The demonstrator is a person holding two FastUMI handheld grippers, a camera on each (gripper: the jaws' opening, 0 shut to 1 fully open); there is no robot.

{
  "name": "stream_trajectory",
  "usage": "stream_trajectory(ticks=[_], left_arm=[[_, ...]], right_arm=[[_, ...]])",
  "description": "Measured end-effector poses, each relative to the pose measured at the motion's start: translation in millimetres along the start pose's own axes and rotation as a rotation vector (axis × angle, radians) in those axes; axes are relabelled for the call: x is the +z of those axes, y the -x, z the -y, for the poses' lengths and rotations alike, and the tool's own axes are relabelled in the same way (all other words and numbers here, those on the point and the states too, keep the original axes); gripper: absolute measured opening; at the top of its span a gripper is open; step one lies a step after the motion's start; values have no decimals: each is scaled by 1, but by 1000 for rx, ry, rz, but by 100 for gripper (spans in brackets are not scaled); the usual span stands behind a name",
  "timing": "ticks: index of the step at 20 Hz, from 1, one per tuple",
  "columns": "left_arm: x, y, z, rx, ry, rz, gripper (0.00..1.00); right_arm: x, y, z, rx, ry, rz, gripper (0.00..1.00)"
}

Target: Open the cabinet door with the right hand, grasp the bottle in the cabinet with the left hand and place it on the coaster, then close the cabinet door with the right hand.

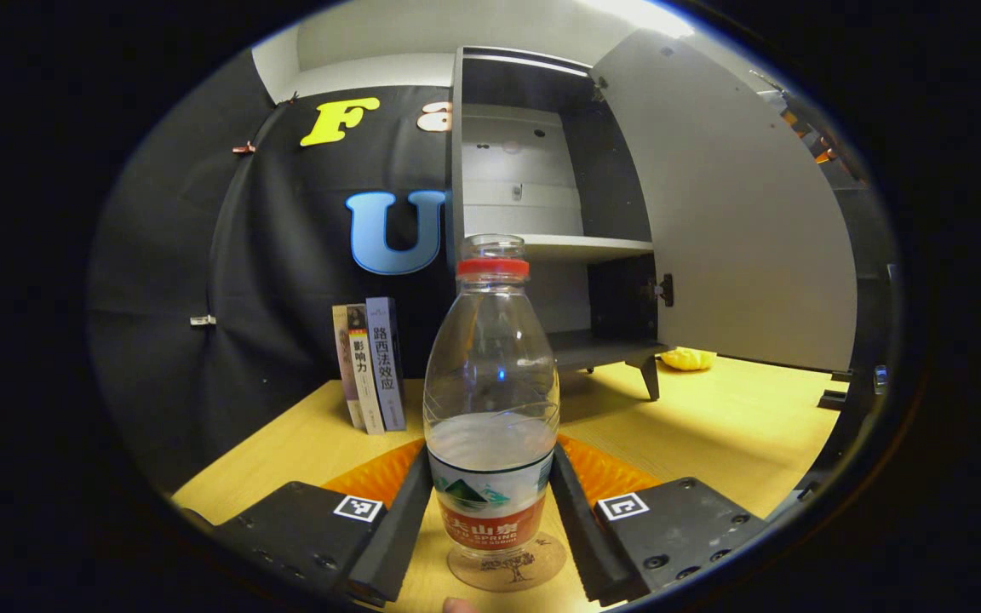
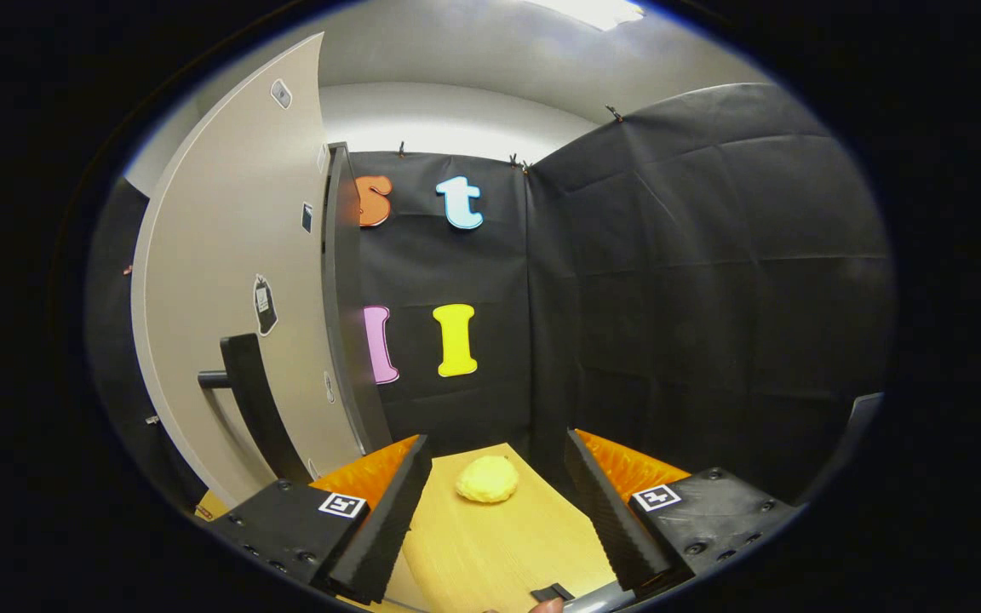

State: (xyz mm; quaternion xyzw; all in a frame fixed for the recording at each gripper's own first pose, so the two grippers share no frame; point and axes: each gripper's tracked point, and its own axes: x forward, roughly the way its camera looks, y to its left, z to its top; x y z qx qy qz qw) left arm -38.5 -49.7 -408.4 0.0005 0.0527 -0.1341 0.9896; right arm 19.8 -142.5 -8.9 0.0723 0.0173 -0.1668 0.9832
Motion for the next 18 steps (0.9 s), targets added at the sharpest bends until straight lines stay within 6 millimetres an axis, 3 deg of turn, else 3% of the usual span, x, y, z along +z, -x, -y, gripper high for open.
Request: stream_trajectory(ticks=[4,12,18], left_arm=[[-13,0,3,2,27,-8,77],[-19,-2,7,5,54,-39,80],[-19,4,13,-8,76,-76,95]], right_arm=[[1,3,-4,8,22,4,97],[-7,1,-4,16,17,-11,98],[-11,3,0,30,7,-15,98]])
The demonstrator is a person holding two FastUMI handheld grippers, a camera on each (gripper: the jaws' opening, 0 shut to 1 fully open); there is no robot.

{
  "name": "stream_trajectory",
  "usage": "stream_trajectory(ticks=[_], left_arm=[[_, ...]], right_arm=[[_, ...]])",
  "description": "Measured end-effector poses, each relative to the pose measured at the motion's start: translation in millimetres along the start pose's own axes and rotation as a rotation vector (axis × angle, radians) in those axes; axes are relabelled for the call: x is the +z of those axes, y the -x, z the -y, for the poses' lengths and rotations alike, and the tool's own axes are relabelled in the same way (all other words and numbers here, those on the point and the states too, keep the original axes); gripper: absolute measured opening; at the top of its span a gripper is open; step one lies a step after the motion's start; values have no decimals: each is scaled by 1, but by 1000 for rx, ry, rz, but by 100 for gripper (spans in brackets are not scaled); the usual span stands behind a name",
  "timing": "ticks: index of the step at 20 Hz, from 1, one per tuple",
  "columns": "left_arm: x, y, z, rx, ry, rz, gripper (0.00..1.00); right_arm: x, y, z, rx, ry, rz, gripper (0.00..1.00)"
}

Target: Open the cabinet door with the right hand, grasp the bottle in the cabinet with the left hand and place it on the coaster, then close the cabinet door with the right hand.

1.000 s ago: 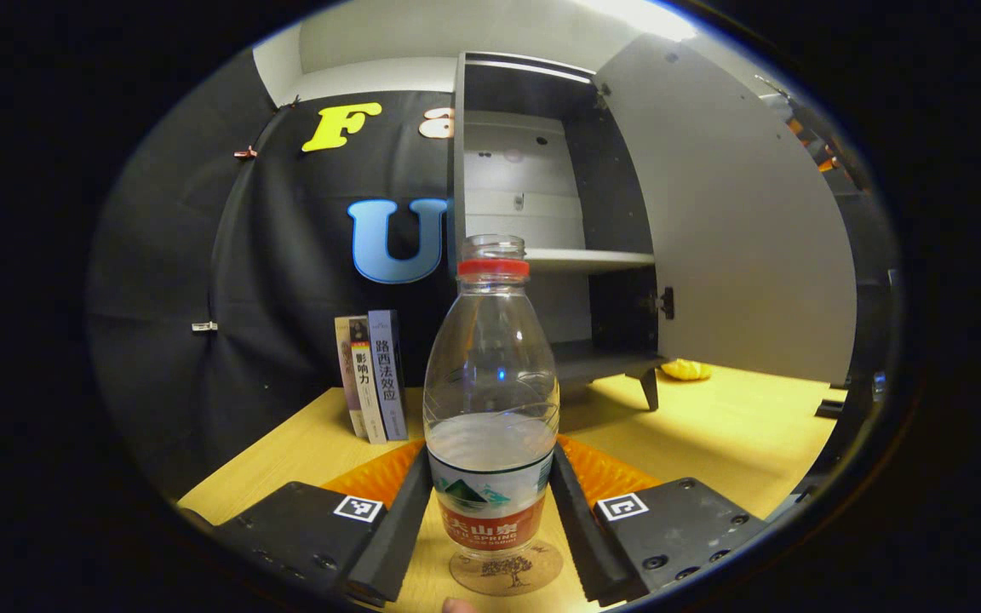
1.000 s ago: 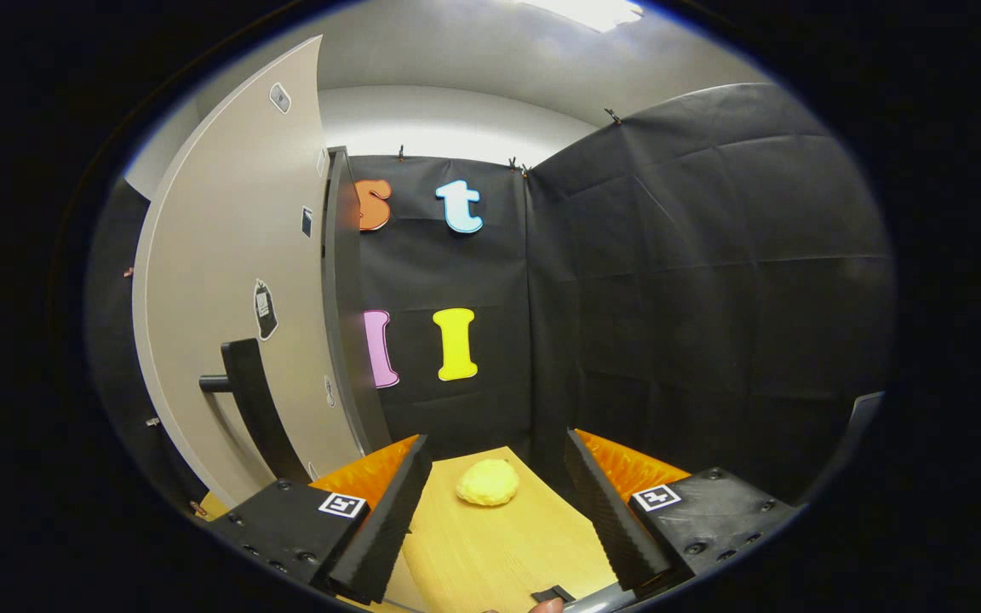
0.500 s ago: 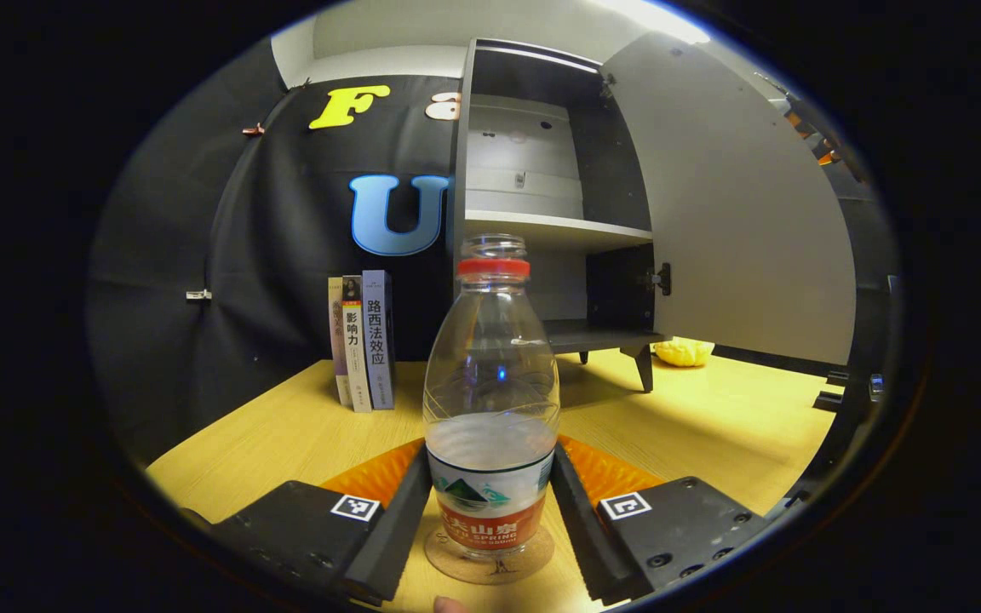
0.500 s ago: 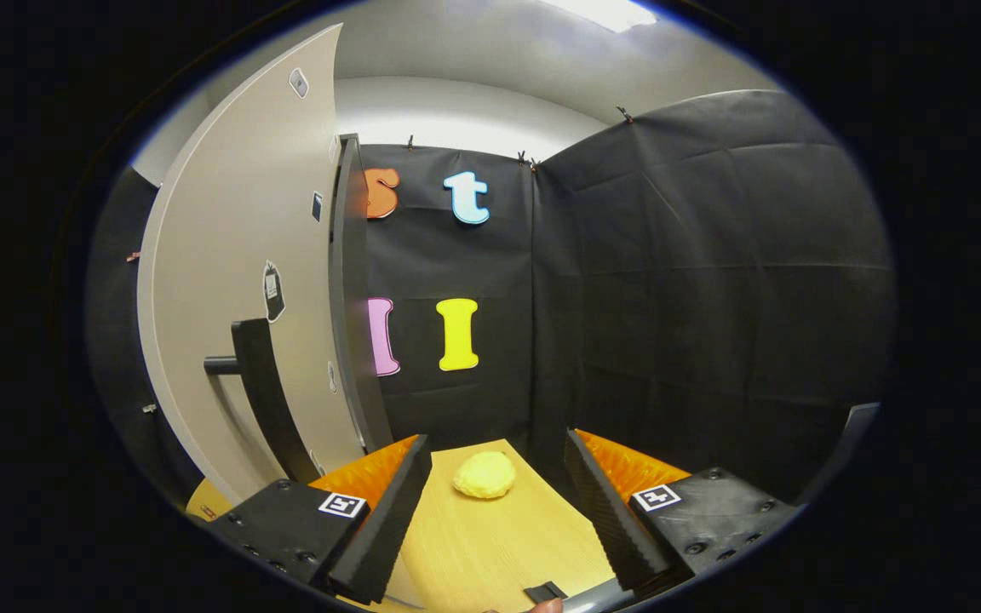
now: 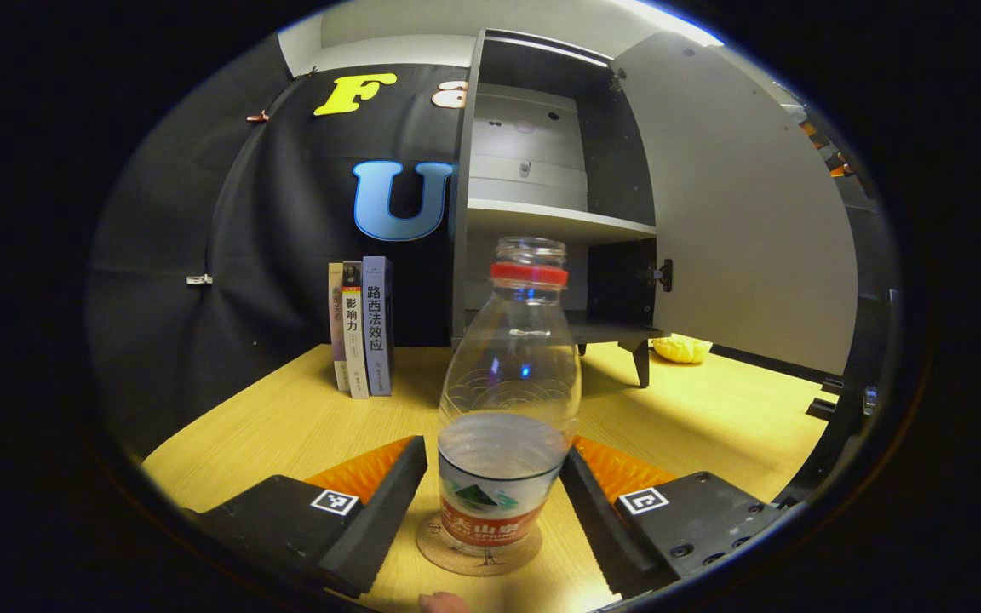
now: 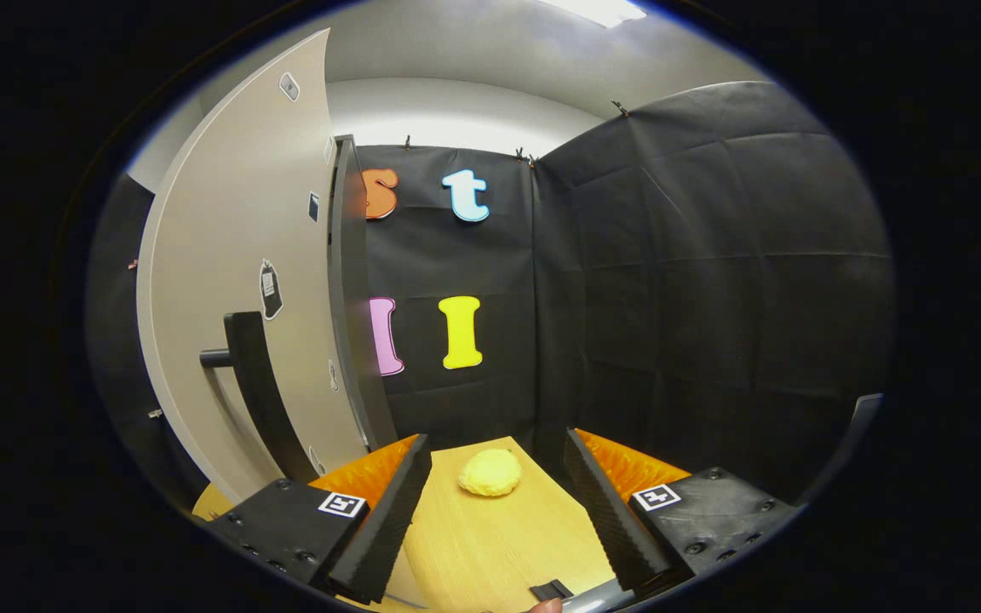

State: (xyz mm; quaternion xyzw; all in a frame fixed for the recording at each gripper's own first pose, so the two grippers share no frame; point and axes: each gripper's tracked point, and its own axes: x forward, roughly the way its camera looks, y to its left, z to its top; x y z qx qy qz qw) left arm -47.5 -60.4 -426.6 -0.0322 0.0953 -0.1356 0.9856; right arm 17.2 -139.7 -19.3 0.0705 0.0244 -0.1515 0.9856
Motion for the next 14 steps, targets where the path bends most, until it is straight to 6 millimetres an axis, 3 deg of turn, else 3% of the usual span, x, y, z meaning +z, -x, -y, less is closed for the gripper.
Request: stream_trajectory(ticks=[4,7,10,14], left_arm=[[3,19,-2,18,-32,-37,95],[26,41,-2,50,-45,-35,96],[71,66,-4,118,-27,-24,96],[156,92,8,165,10,14,95]], right_arm=[[3,2,0,20,-2,12,98],[1,-2,-2,41,-15,-4,98],[0,-6,-4,46,6,-4,97],[0,-9,-9,48,27,-14,97]])
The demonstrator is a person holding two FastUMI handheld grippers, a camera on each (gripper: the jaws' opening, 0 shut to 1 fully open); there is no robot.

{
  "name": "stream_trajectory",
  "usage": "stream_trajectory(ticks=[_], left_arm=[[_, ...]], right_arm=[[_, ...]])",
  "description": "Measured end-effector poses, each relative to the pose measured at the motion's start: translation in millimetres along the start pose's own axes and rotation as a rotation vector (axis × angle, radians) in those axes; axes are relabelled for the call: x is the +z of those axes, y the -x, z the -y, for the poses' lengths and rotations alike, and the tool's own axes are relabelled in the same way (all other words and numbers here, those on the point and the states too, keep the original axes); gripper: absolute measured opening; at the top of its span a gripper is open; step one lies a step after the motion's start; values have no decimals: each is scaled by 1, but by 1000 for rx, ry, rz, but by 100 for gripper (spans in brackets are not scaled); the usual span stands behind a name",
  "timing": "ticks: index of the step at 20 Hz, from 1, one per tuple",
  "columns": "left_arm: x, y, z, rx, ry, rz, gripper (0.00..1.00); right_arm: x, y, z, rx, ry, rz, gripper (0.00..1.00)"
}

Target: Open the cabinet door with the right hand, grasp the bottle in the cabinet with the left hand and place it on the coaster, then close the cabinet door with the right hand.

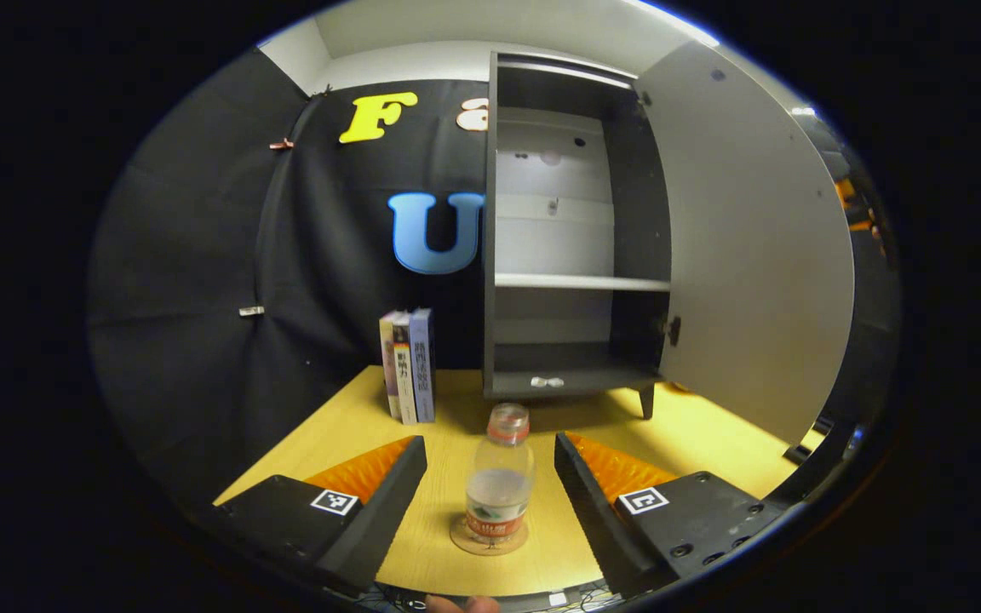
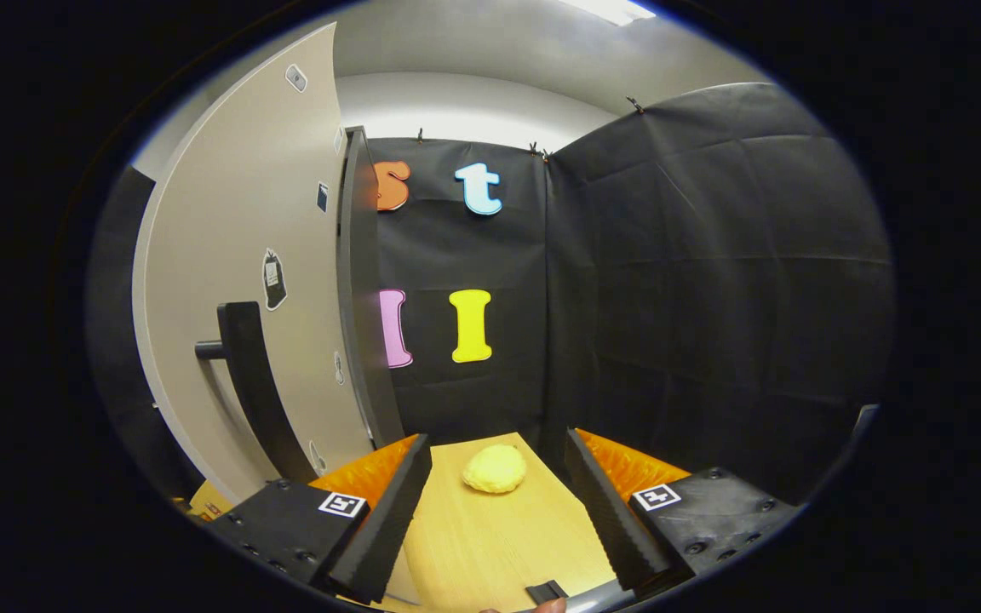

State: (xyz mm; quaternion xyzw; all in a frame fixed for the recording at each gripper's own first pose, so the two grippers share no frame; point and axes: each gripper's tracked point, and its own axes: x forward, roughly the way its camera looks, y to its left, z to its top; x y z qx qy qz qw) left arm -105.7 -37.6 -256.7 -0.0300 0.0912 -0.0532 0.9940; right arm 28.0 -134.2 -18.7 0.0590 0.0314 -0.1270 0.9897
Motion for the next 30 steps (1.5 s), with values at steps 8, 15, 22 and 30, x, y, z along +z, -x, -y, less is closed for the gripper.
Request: stream_trajectory(ticks=[8,15,22,30], left_arm=[[139,-2,16,11,7,90,95],[170,-7,9,32,-21,111,95],[171,-8,20,5,-17,111,95],[169,-3,22,-1,-26,113,95]], right_arm=[[2,6,-19,40,13,9,98],[5,15,-29,38,5,30,96],[1,19,-40,37,-3,16,95],[-8,40,-95,137,-21,-19,97]])
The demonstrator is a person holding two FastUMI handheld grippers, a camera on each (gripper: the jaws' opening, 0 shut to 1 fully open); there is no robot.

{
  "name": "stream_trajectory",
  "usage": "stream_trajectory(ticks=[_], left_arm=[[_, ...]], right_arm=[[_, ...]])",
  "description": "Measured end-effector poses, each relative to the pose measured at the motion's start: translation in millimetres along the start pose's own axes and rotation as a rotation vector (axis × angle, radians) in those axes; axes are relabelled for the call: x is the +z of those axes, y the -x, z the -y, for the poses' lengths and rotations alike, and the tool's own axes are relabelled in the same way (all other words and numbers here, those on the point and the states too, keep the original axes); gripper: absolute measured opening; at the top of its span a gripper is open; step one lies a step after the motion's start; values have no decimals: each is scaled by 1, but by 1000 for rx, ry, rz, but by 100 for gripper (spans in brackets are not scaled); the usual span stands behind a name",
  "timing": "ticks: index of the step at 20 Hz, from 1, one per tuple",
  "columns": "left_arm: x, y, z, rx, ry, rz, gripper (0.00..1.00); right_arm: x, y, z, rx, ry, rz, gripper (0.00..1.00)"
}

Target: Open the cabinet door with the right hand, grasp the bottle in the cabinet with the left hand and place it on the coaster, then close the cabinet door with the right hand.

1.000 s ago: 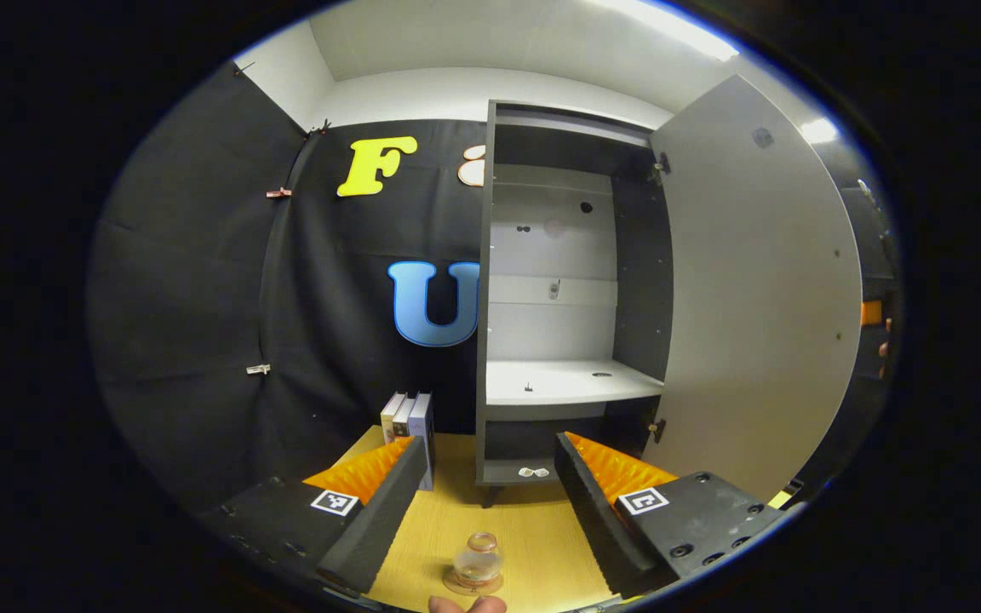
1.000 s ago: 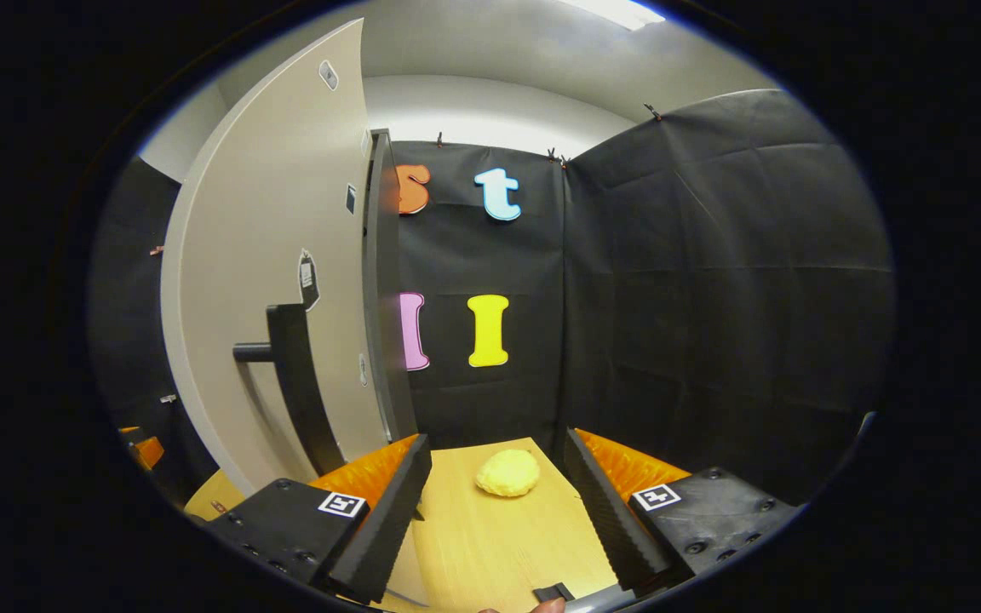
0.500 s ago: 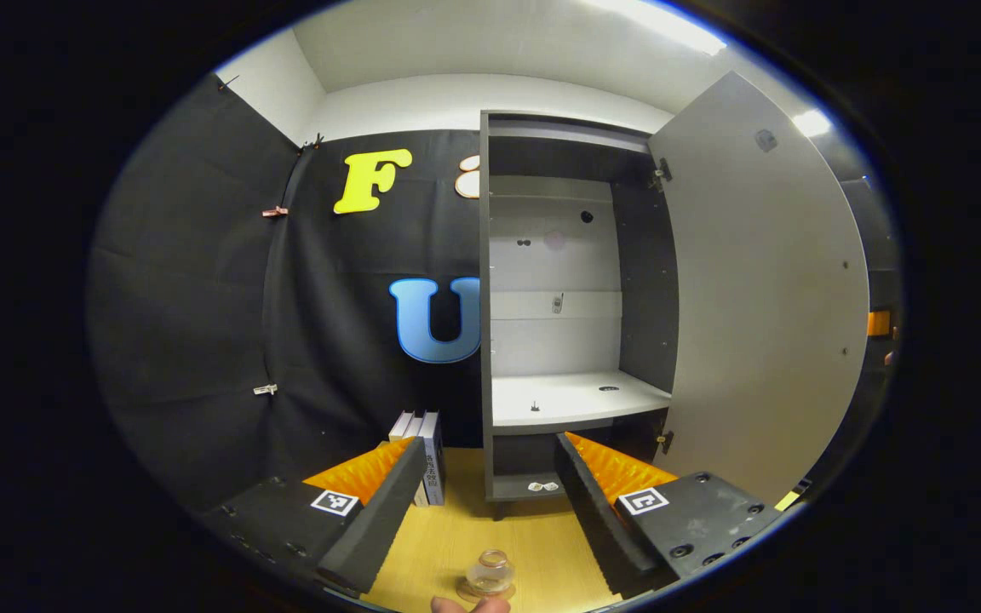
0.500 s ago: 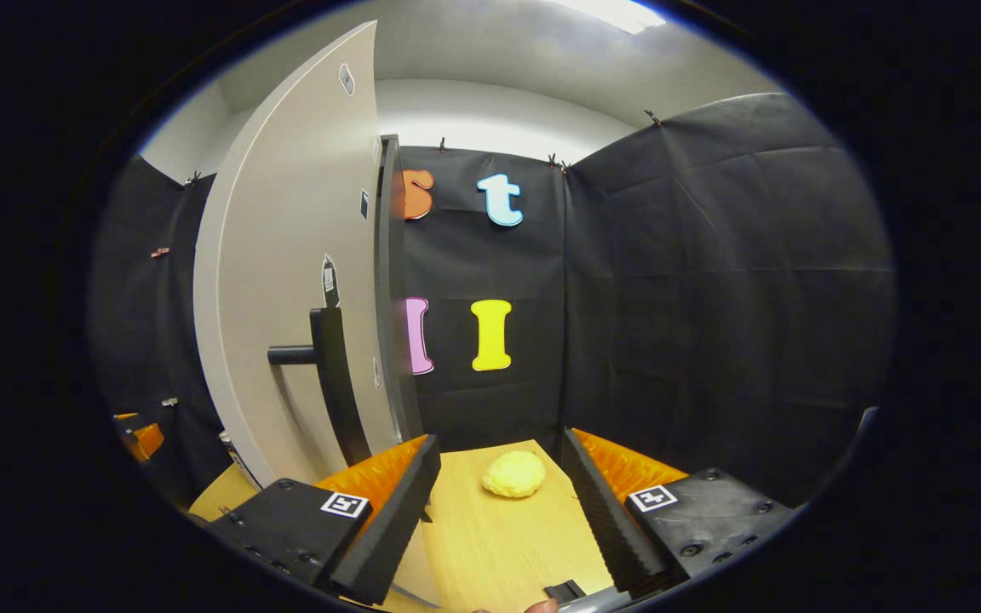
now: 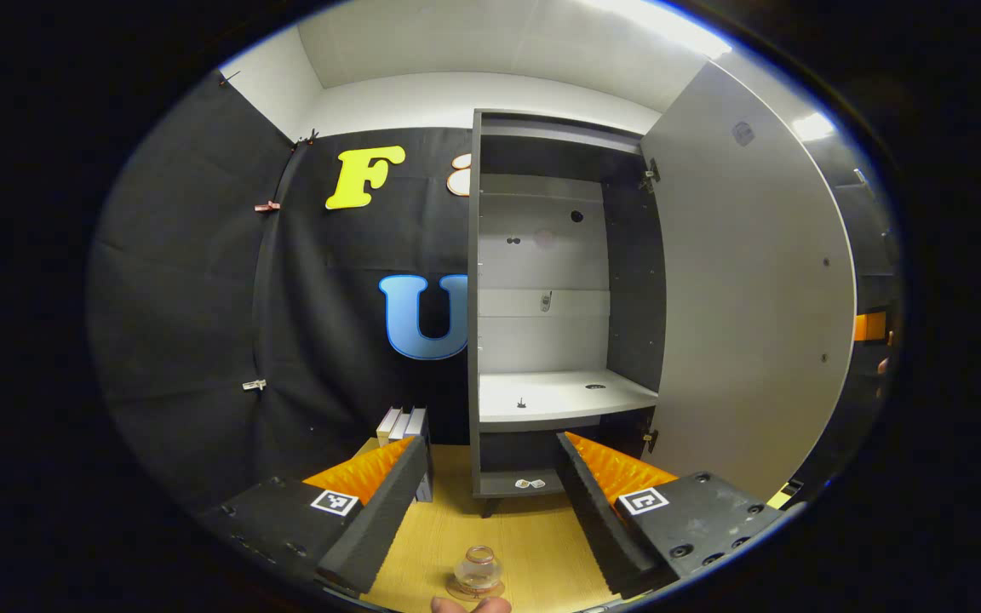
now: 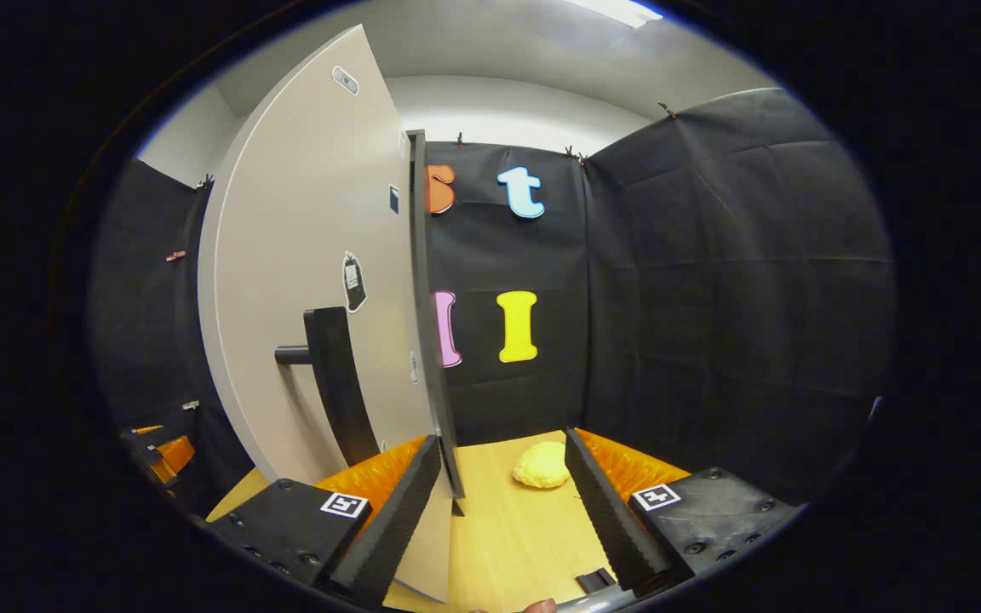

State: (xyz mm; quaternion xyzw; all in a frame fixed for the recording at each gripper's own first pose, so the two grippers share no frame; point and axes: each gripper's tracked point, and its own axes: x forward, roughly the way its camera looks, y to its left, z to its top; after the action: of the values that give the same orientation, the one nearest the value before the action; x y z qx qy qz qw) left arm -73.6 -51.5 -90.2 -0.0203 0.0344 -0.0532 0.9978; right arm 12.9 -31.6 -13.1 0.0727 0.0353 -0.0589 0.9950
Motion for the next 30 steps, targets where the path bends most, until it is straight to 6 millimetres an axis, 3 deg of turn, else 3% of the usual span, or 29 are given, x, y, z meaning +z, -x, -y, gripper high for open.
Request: stream_trajectory(ticks=[8,12,16,20,23,30], left_arm=[[1,9,-10,30,-12,1,93],[3,11,-13,32,-24,0,93],[6,12,-13,30,-27,0,93],[10,10,-14,21,-31,5,93],[12,9,-15,21,-31,8,93],[15,6,-9,6,-29,12,95]], right_arm=[[-13,-7,-80,163,-62,-31,97],[-15,-14,-109,226,-63,-37,100],[-24,-23,-141,272,-65,-59,97],[-37,-17,-179,362,-48,-75,97],[-39,-13,-187,385,-32,-73,98],[-40,-12,-173,360,-29,-67,98]])
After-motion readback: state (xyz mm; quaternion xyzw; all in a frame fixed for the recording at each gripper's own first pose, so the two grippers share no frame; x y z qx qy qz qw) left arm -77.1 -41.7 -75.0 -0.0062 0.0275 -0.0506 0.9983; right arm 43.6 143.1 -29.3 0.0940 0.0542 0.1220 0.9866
